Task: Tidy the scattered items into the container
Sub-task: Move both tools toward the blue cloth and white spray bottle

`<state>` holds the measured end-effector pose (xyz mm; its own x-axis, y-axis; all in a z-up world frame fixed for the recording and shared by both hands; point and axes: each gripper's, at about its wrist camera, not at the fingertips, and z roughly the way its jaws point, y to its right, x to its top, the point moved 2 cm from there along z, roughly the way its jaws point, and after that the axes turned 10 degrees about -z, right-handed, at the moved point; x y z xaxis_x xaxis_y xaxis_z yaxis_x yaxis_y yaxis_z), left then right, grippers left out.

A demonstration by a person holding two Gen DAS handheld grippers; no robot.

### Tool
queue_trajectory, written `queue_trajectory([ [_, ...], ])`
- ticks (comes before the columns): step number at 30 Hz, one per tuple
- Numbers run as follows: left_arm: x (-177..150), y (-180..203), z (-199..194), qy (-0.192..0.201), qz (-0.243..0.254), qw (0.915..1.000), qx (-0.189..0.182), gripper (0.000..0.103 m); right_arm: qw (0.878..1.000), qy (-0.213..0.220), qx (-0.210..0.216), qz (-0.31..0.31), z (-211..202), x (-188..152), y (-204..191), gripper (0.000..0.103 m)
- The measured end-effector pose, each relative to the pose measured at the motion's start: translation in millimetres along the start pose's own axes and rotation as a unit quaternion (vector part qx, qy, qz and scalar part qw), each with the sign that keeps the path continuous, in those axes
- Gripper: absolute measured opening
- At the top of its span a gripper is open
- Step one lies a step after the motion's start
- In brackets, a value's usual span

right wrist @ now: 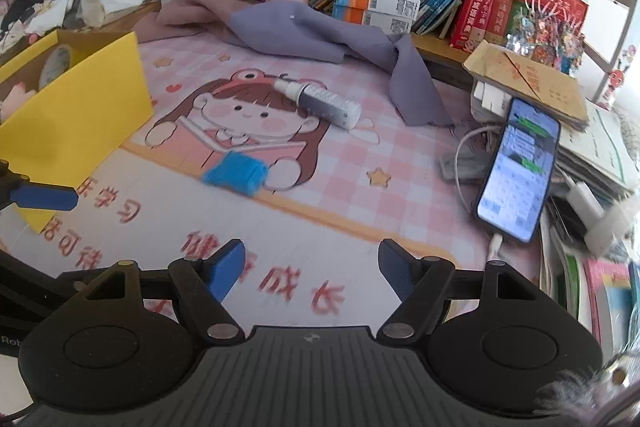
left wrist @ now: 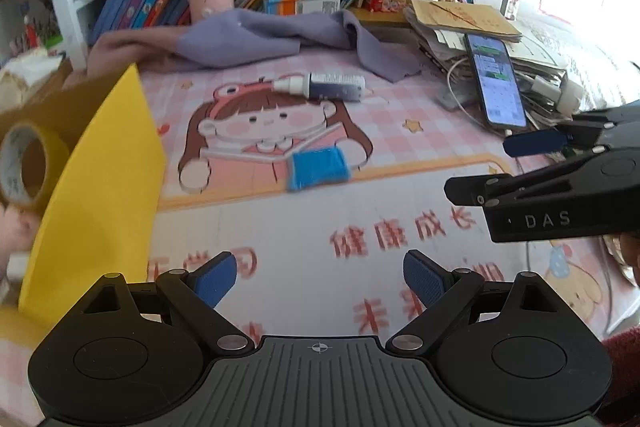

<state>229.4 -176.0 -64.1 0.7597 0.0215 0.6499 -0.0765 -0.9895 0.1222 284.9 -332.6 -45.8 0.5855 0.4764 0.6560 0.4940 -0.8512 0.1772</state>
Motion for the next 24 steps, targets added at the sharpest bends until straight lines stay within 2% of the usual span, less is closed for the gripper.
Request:
queue_trajectory([
  [3,15,5,10,0.012,0.010,0.9998,0.013,0.091,1.000,0.016,0.007,-0.016,11,14,10,0.072],
  [8,38,10,35,0.012,0.003,0.9999,0.010,0.089,0.998,0.032,0.020,-0.050,40,41,26,0.072],
  [14,52,17,76,-0.012,-0.006,0.9999,0.007,0.075,0.994,0.037,0.033,-0.093,83,71,42,0.071],
  [19,58,19,104,-0.028,-0.021,0.9993,0.014,0.073,0.990,0.032,0.046,-0.133,120,92,48,0.071],
  [24,62,18,115,-0.043,-0.023,0.9987,0.015,0.070,0.981,0.036,0.065,-0.178,149,111,47,0.071],
])
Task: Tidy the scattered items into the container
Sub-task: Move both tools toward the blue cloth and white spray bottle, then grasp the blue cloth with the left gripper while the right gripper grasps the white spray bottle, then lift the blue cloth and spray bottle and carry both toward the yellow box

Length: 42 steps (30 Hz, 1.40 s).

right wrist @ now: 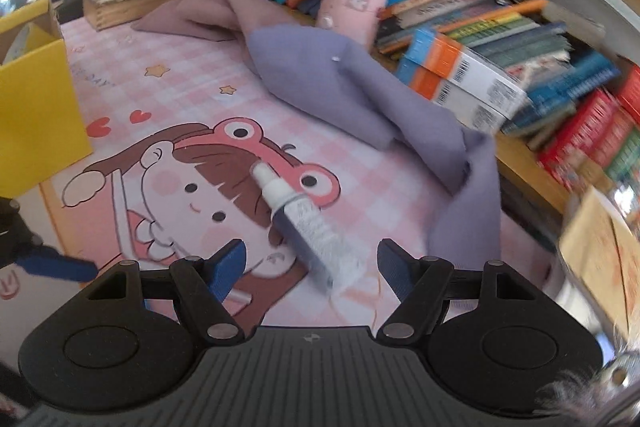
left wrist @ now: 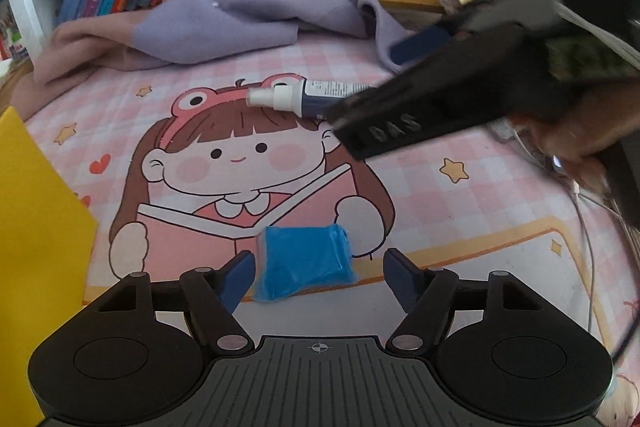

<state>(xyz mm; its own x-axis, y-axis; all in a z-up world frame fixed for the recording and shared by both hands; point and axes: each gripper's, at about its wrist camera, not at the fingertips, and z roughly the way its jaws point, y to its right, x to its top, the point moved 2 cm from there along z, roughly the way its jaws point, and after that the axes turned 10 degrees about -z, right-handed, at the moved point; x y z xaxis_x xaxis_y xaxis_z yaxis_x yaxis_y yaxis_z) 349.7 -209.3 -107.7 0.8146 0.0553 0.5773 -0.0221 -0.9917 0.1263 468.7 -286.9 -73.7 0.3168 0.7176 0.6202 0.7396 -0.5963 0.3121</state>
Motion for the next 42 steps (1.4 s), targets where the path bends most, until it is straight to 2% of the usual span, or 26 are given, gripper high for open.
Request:
queue_trajectory([
  [4,4,-6,8,-0.010,-0.019,0.9997,0.007,0.057,0.999,-0.007,0.020,-0.035,23,8,2,0.070],
  [9,5,-8,8,-0.007,-0.021,0.9997,0.011,0.052,0.997,-0.028,0.039,-0.056,48,9,5,0.063],
  [11,5,-9,9,-0.006,-0.020,0.9997,0.010,0.050,0.997,-0.030,0.051,-0.053,53,8,7,0.053],
  [12,6,-10,8,-0.006,-0.021,0.9997,0.008,0.050,0.997,-0.029,0.061,-0.044,54,8,9,0.052],
  [14,7,-12,8,-0.007,-0.026,0.9996,0.004,0.048,0.996,-0.031,0.071,-0.035,55,8,11,0.036],
  [16,7,-13,6,-0.009,-0.028,0.9996,0.002,0.046,0.996,-0.035,0.079,-0.032,53,8,9,0.031],
  [18,7,-14,0,-0.006,-0.028,0.9996,0.000,0.040,0.996,-0.038,0.081,-0.025,48,6,7,0.030],
  [33,-7,-35,-62,0.044,-0.058,0.9973,-0.009,0.035,0.994,-0.010,0.096,0.046,-28,-8,-33,0.031],
  [42,-26,-40,-92,0.059,-0.059,0.9963,-0.022,0.034,0.992,0.001,0.076,0.096,-72,-26,-58,0.031],
])
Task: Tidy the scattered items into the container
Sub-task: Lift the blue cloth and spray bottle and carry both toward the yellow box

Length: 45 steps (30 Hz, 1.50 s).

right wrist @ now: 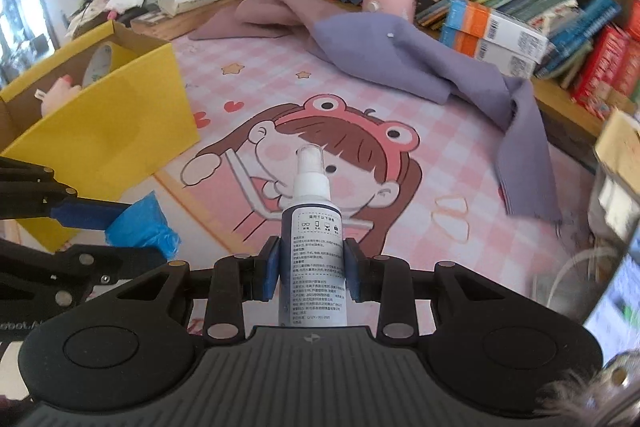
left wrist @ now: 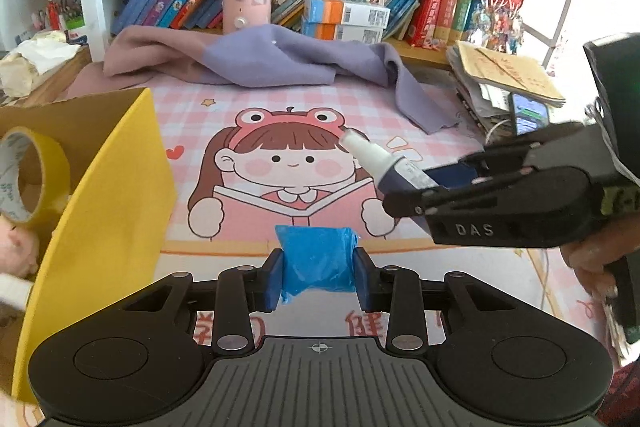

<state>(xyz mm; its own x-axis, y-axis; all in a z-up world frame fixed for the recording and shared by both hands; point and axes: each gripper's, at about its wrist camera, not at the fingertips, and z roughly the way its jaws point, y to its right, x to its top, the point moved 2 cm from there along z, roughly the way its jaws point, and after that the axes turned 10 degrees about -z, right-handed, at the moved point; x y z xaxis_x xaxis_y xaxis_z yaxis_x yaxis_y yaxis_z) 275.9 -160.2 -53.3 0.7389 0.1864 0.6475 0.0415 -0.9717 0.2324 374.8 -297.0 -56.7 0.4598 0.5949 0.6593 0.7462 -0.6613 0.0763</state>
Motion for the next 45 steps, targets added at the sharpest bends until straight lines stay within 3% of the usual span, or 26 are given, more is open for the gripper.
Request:
queue_trajectory([
  [10,-14,-6,-25,-0.004,-0.003,0.9991,-0.043,0.032,0.998,0.005,-0.034,0.053,-48,-26,-31,0.031],
  [21,-20,-11,-58,-0.005,0.046,0.9935,-0.104,0.032,0.988,0.013,-0.099,0.116,-90,-47,-70,0.031],
  [38,-61,-76,-127,-0.007,0.072,0.9844,-0.160,0.032,0.968,-0.007,-0.189,0.163,-126,-61,-181,0.031],
  [45,-79,-108,-150,-0.012,0.073,0.9827,-0.170,0.032,0.964,-0.010,-0.203,0.170,-132,-64,-231,0.031],
])
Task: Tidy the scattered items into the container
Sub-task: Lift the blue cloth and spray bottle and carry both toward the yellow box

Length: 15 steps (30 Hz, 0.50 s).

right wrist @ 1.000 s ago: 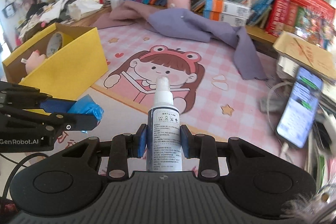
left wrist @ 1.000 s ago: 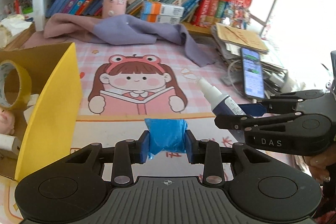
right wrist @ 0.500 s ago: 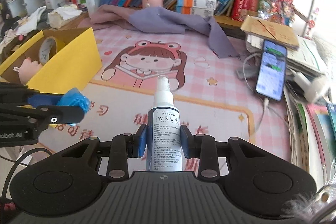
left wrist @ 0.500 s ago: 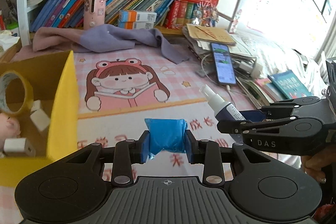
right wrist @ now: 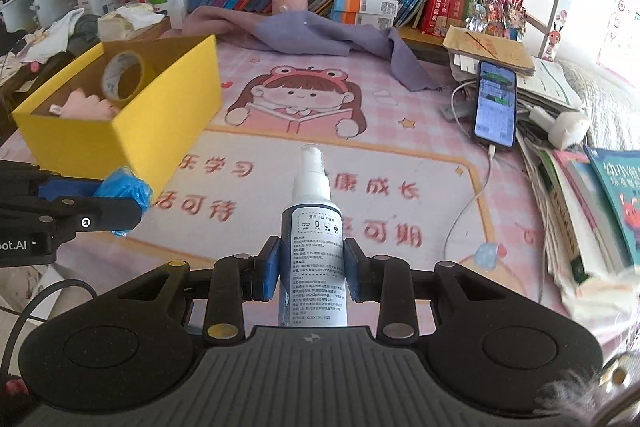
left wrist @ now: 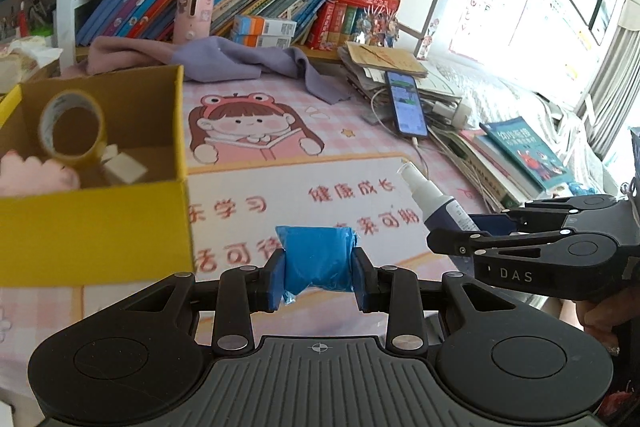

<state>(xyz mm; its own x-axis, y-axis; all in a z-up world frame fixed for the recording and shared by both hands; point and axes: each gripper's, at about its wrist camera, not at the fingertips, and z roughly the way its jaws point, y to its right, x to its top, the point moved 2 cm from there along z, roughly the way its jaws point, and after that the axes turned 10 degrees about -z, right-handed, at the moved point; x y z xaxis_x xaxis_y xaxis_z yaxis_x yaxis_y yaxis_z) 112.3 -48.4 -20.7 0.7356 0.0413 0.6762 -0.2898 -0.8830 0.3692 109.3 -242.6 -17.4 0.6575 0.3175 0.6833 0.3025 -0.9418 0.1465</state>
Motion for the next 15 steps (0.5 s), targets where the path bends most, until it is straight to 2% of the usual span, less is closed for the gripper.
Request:
queue_trajectory([
  [15,-27,-19,-39,-0.011,0.010,0.9997,-0.020,0.031,1.000,-0.010,-0.016,0.015,-37,-23,-51,0.031],
])
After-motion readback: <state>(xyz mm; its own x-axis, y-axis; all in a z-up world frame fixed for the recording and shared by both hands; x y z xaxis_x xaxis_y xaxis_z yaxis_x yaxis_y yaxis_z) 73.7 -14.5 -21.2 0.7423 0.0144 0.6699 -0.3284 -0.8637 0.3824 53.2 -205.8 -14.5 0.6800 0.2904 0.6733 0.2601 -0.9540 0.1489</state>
